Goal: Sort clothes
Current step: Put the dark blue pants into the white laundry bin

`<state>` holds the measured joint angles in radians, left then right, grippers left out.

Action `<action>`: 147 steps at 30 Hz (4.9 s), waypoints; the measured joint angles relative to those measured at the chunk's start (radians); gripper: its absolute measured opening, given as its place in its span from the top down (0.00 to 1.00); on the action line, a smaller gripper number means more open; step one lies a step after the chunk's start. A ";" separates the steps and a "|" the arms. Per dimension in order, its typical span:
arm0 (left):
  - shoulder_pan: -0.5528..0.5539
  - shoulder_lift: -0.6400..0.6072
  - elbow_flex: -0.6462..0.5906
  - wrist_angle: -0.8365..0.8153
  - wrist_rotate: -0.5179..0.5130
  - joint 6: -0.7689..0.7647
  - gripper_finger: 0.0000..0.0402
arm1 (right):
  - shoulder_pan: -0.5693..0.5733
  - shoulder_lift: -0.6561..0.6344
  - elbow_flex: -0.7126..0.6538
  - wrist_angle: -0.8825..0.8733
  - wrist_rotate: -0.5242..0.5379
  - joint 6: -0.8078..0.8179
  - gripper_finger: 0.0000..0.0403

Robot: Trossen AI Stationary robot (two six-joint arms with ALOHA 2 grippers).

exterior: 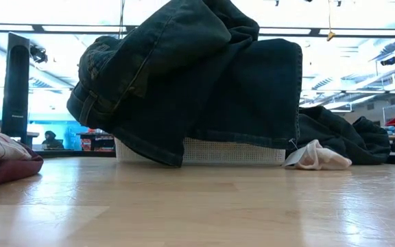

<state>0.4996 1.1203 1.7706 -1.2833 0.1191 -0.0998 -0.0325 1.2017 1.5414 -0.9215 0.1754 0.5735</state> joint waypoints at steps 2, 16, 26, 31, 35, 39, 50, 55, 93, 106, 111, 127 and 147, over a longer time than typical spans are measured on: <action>-0.030 -0.078 -0.084 0.030 -0.027 -0.058 0.67 | 0.028 0.009 0.000 0.004 0.026 0.000 0.69; -0.199 -0.500 -0.668 0.176 -0.032 -0.400 0.67 | 0.059 0.041 0.000 0.076 0.042 -0.033 0.69; -0.268 -0.512 -0.902 0.286 0.019 -0.425 0.67 | 0.059 0.041 0.000 0.076 0.050 -0.016 0.71; -0.268 -0.513 -0.983 0.290 0.029 -0.440 0.67 | 0.059 0.041 0.000 0.078 0.084 -0.005 0.71; -0.268 -0.514 -1.046 0.295 0.029 -0.478 0.67 | 0.059 0.041 0.000 0.079 0.086 0.004 0.71; -0.268 -0.513 -1.116 0.385 0.061 -0.493 0.67 | 0.059 0.041 0.000 0.084 0.087 0.006 0.71; -0.267 -0.510 -1.229 0.568 0.065 -0.513 0.67 | 0.059 0.041 0.000 0.083 0.087 0.010 0.72; -0.262 -0.510 -1.285 0.581 0.054 -0.529 0.67 | 0.059 0.041 0.000 0.083 0.087 0.011 0.72; -0.241 -0.327 -1.198 1.448 0.332 -0.669 1.00 | 0.063 0.173 -0.001 0.213 0.038 -0.027 0.72; -0.111 -0.023 -0.792 1.260 0.252 -0.467 1.00 | 0.094 0.172 -0.001 0.296 0.039 -0.032 0.72; -0.025 0.119 -0.700 1.114 0.227 -0.451 1.00 | 0.113 0.172 -0.001 0.300 0.049 -0.023 0.72; 0.077 0.212 -0.464 0.868 0.191 -0.312 1.00 | 0.115 0.225 0.000 0.362 0.062 -0.037 0.75; 0.105 0.209 -0.186 0.401 0.259 0.060 1.00 | -0.036 0.418 0.000 0.629 0.095 -0.005 0.89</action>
<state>0.6045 1.3291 1.5848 -0.8820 0.3783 -0.0393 -0.0681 1.6195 1.5414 -0.2922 0.2703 0.5687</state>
